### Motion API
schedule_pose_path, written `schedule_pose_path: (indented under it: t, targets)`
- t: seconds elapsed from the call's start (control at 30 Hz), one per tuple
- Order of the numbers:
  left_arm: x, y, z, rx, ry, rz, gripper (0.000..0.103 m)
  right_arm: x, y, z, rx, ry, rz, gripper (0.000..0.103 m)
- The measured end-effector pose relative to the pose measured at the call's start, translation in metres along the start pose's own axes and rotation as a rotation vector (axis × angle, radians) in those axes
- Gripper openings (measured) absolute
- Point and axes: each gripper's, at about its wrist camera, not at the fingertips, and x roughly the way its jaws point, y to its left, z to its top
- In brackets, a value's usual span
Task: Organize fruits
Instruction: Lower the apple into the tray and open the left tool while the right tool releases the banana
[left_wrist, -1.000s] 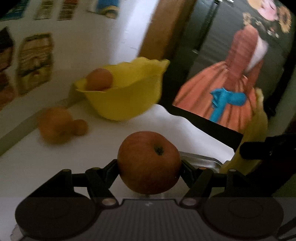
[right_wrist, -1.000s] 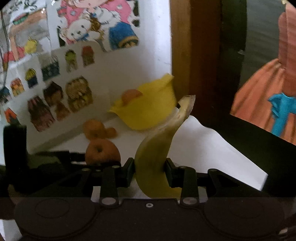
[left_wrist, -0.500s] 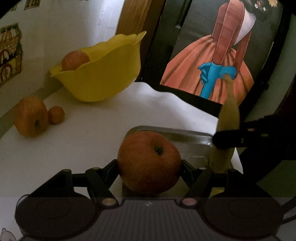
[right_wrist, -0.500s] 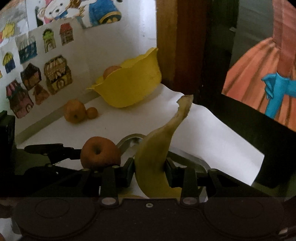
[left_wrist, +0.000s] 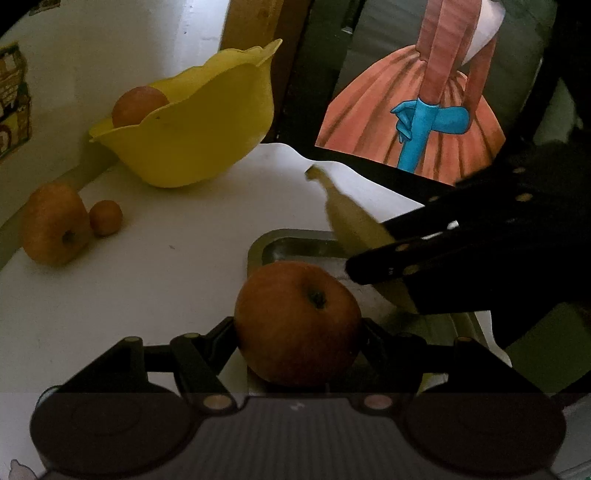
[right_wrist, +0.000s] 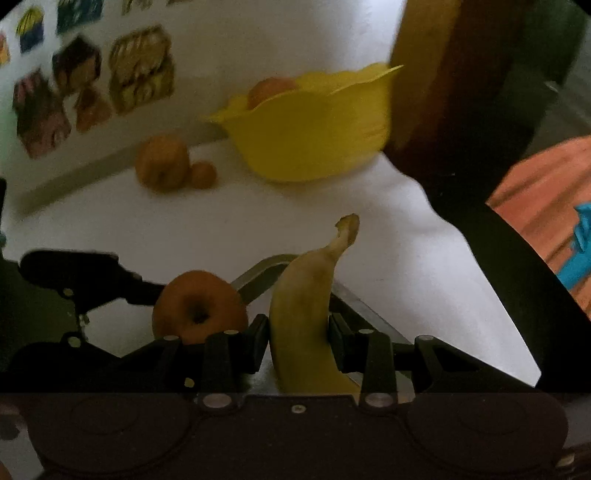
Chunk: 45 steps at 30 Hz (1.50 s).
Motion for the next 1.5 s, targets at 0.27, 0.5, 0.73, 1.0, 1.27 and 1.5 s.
schedule_pose_path:
  t: [0.27,0.5,0.73,1.0,1.27,1.5]
  targets:
    - [-0.001,-0.002,-0.002,0.012,-0.003,0.003,0.075,0.013,0.001,0.008,-0.025,0.049,0.024,0.038]
    - [-0.001,-0.004,-0.004,0.021,-0.009,0.014,0.075,0.014,0.001,0.004,-0.003,0.059,0.041,0.038]
    - [-0.006,-0.007,-0.006,0.026,-0.023,0.001,0.076,-0.002,-0.013,-0.009,0.089,0.003,0.015,0.046]
    - [-0.021,-0.008,-0.009,0.008,-0.061,0.018,0.087,-0.049,-0.02,-0.04,0.187,-0.12,-0.042,0.069]
    - [-0.059,-0.007,-0.015,-0.042,-0.139,0.06,0.097,-0.106,-0.001,-0.08,0.246,-0.262,-0.074,0.082]
    - [-0.122,0.001,-0.026,-0.125,-0.206,0.178,0.102,-0.157,0.032,-0.115,0.268,-0.362,-0.064,0.095]
